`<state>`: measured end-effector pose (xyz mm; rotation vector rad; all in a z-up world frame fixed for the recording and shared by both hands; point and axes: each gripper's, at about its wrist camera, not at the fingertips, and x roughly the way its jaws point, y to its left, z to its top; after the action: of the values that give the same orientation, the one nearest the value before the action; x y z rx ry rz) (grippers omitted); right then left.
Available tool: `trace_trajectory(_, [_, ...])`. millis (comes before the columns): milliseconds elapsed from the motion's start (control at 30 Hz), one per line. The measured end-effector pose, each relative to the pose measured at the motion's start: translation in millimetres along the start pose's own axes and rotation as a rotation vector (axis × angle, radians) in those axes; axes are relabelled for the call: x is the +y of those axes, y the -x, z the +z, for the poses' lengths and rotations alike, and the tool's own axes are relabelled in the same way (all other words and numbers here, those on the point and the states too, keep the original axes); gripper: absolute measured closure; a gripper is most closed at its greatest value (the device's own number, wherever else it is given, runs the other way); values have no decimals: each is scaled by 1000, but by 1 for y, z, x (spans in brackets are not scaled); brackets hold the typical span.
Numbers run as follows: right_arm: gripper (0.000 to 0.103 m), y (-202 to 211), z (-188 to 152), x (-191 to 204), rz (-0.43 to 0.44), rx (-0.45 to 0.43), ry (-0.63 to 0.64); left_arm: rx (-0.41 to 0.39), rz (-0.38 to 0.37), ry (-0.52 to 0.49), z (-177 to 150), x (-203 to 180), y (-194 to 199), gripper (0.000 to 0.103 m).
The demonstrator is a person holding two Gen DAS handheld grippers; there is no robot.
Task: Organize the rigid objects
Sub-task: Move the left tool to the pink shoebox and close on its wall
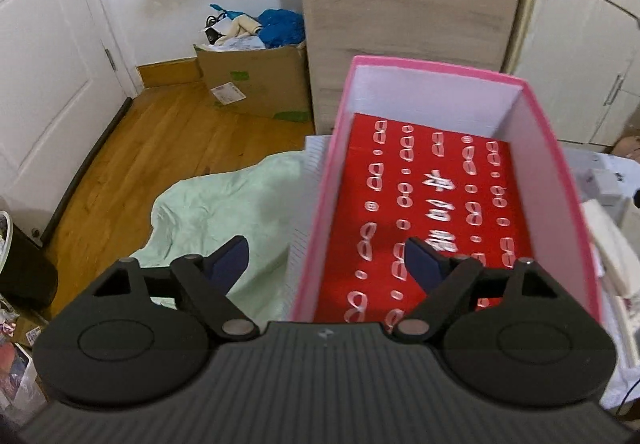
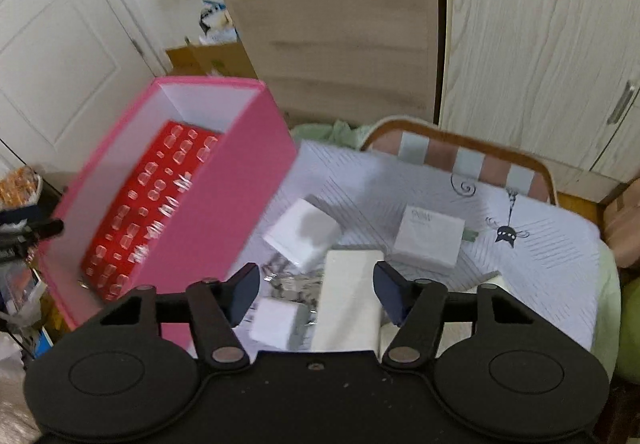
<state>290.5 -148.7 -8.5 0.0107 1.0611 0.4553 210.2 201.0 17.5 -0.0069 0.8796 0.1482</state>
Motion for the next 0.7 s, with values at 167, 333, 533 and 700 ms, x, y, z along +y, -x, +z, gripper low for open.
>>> trace_trajectory(167, [40, -24, -10, -26, 15, 55, -18, 37, 20, 23, 4, 12, -26, 27])
trace_trajectory(333, [40, -42, -15, -46, 97, 104, -64, 58, -8, 32, 8, 19, -42, 42])
trace_trajectory(533, [40, -48, -17, -44, 144, 105, -35, 52, 0, -1, 10, 11, -52, 46])
trace_trajectory(700, [39, -48, -21, -35, 105, 104, 46, 45, 20, -16, 12, 9, -58, 71])
